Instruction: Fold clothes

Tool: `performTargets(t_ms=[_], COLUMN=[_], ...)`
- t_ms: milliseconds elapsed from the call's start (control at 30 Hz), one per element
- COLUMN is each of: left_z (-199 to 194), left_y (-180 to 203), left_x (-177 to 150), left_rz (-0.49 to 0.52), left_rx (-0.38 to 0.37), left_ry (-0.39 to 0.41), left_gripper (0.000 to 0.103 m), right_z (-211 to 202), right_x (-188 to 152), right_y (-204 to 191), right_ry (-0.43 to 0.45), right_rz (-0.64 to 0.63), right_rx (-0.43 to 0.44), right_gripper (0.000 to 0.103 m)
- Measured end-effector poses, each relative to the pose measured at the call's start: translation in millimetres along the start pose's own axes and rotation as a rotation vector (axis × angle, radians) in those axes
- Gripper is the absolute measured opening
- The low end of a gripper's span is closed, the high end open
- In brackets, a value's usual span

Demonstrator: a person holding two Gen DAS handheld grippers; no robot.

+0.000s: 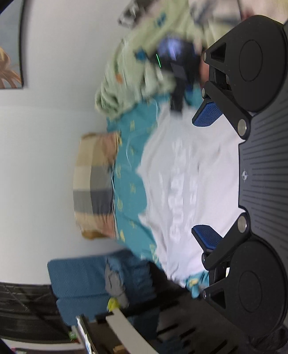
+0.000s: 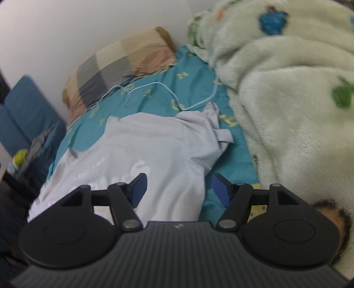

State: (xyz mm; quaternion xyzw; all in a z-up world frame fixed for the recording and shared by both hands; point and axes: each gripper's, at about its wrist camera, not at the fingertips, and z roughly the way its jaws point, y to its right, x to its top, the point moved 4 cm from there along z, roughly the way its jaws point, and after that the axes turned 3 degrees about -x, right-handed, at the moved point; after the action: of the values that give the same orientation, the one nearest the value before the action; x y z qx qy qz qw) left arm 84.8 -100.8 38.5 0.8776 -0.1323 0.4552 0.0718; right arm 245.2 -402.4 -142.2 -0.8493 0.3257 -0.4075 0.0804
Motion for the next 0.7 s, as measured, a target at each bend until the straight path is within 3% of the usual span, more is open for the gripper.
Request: performTargets(t_ms=[100,167,400,567,633,700], left_z=[43.4,69.6,130.3,156.2,162.5,165.4], left_y=[-23.8,-37.8,-79.6,-101.1,-106.6,-111.1], left_x=[-15.2,-24.4,-42.4,-52.9,-54.8,-53.2], left_rz=[-0.028,-0.077,-0.166,-0.269,-0.300,-0.320], left_rx=[0.025,0.001,-0.040,-0.064,-0.074,-0.078], left_ry=[-0.031,-0.040,-0.063,-0.103,-0.118,-0.114], left_gripper=[0.097,0.097,0.097,0.097,0.097,0.097], right_z=[9.7,19.4,78.6,128.9,137.5,149.4], right_x=[5.0,6.4,2.8,7.0,16.5,26.9], right_y=[13.4,17.7,28.1,41.1,36.7,26.7], right_ry=[-0.019,-0.035,-0.110,-0.015,0.090,0.136], right_rz=[0.091,0.145,0.427,0.483,0.473,0.413], right_rx=[-0.006,0.016,0.058,-0.013,0.030,0.057], right_gripper=[0.069,0.081,0.082,0.085,0.084,0.084])
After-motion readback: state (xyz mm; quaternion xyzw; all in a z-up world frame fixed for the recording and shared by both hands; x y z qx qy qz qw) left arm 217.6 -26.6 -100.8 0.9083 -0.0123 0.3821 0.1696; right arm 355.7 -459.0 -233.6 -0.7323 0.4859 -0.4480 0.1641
